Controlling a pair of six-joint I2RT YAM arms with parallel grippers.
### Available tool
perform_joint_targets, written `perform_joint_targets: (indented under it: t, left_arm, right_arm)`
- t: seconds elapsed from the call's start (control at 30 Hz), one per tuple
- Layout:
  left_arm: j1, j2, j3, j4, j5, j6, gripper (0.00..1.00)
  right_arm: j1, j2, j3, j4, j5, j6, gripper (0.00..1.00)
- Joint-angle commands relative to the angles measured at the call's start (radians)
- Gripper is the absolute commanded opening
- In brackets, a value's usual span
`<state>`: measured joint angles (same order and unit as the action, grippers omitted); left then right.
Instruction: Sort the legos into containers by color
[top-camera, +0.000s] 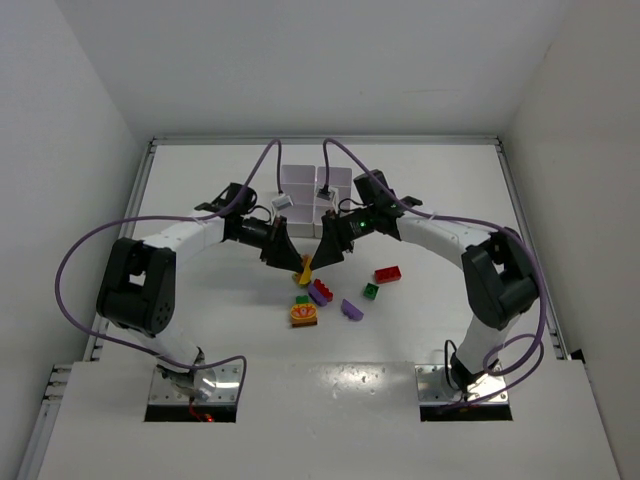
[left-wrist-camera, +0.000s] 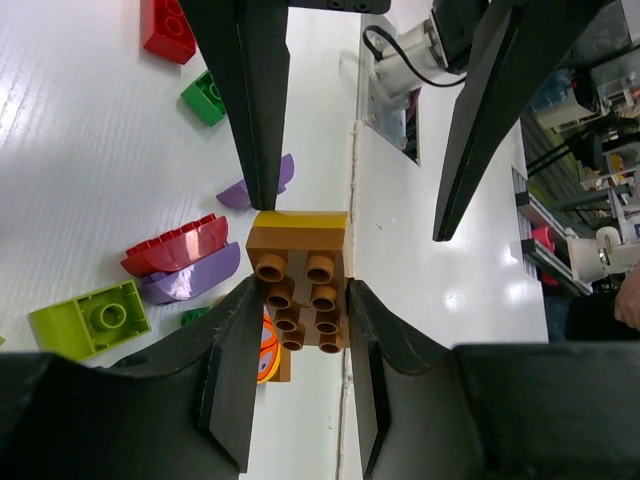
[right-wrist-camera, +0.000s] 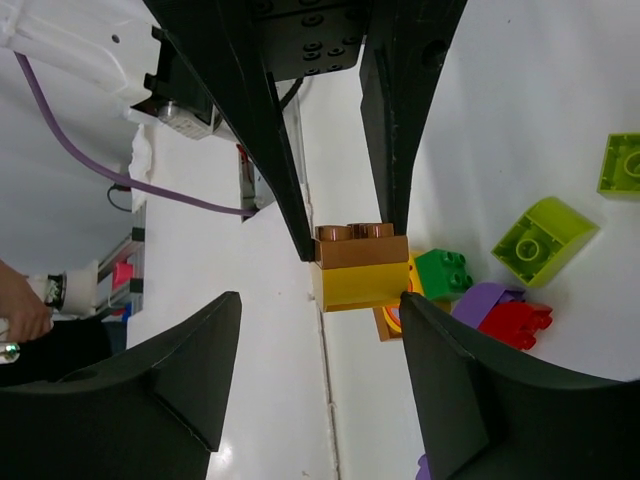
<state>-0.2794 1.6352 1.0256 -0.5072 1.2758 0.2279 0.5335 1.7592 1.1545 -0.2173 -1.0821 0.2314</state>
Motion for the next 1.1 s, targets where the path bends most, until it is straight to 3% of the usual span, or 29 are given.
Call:
perform_joint_targets:
  t: [0.0, 0.3, 0.37, 0.43, 0.6, 0.63, 0.7, 0.83, 1.0, 1.03, 1.07]
  left_arm:
    - [0.005, -0.049, 0.045, 0.042, 0.082, 0.031, 0.0]
    - [0.005, -0.058, 0.056, 0.042, 0.091, 0.013, 0.0]
    - [-0.004, -0.067, 0.056, 0.042, 0.091, 0.013, 0.0]
    - [-0.004, -0.067, 0.047, 0.042, 0.1, 0.013, 0.0]
    - [-0.014, -0.078, 0.028, 0.042, 0.1, 0.013, 0.0]
    - [-0.014, -0.078, 0.028, 0.042, 0.1, 0.013, 0.0]
    - [-0.014, -0.068, 0.037, 0.042, 0.1, 0.013, 0.0]
    - [-0.014, -0.049, 0.059, 0.042, 0.1, 0.013, 0.0]
    - [-0.014, -0.029, 0.068, 0.042, 0.1, 0.022, 0.0]
    - [-0.014, -0.029, 0.077, 0.042, 0.1, 0.031, 0.0]
    - [-0.014, -0.02, 0.077, 0.042, 0.1, 0.031, 0.0]
  right_arm:
    - [0.008, 0.017, 0.043, 0.032, -0.004, -0.023, 0.65]
    - [0.008, 0.037, 0.053, 0.013, 0.021, -0.023, 0.71]
    - [0.008, 0.037, 0.044, 0.013, 0.043, -0.023, 0.74]
    - [-0.001, 0.028, 0.044, 0.013, 0.054, -0.023, 0.87]
    - [-0.001, 0.028, 0.044, 0.013, 0.044, -0.044, 0.88]
    - [-0.001, 0.028, 0.044, 0.013, 0.025, -0.044, 0.77]
    - [-0.001, 0.028, 0.054, 0.026, 0.007, -0.044, 0.68]
    - [0.008, 0.037, 0.079, 0.038, -0.045, -0.035, 0.61]
    - [0.017, 0.037, 0.091, 0.038, -0.087, -0.026, 0.41]
    - [0.017, 0.037, 0.091, 0.047, -0.097, -0.026, 0.35]
    - [0.017, 0.037, 0.091, 0.047, -0.098, -0.026, 0.2]
